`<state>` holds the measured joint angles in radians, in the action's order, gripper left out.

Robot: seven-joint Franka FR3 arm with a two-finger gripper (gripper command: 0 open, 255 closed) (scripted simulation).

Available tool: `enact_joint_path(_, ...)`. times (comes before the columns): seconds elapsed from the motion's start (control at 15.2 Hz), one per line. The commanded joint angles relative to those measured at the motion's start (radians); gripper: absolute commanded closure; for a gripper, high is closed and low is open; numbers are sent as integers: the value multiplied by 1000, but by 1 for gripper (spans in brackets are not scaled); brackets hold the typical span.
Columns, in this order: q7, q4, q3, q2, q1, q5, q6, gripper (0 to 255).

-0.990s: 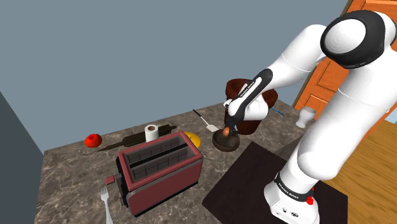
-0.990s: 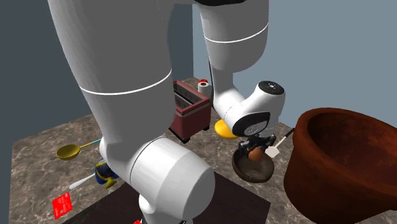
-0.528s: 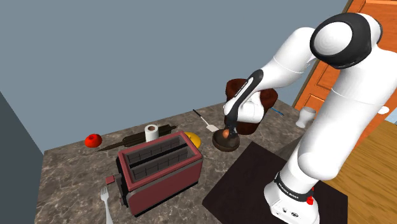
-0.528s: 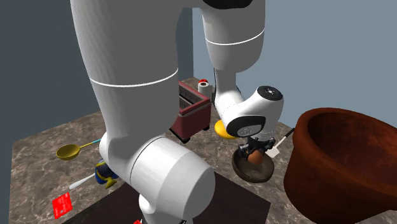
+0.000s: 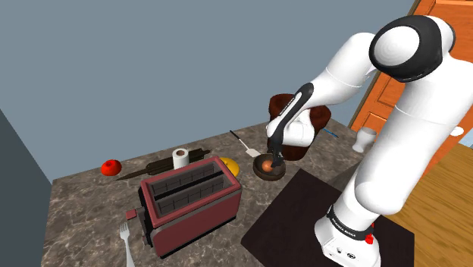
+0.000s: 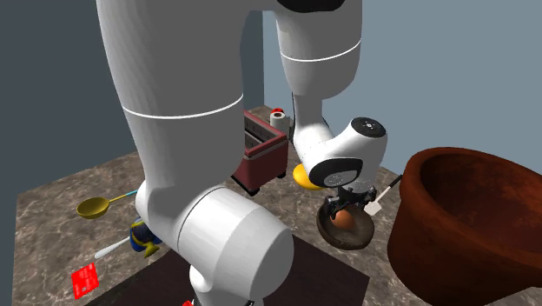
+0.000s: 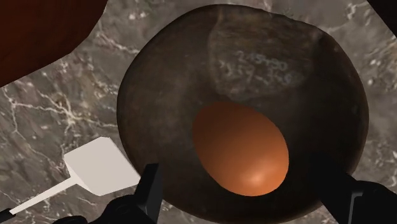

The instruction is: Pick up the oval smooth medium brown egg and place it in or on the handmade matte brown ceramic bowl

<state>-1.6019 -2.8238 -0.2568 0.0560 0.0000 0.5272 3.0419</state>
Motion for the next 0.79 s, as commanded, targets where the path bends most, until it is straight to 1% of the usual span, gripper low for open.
enact_joint_path(0.0, 144, -27, -72, -62, 26, -192, -29, 0)
enact_joint_path(0.07, 269, -45, -119, -125, 30, -364, -66, 0)
enact_joint_path(0.13, 348, -55, -112, -184, -7, -474, -111, 0)
enact_joint_path(0.2, 381, -61, -88, -228, -44, -522, -148, 0)
enact_joint_path(0.26, 371, -61, -63, -227, -66, -506, -149, 0)
enact_joint_path(0.33, 368, -61, -57, -226, -71, -503, -149, 0)
enact_joint_path(0.73, 367, -61, -55, -226, -72, -502, -149, 0)
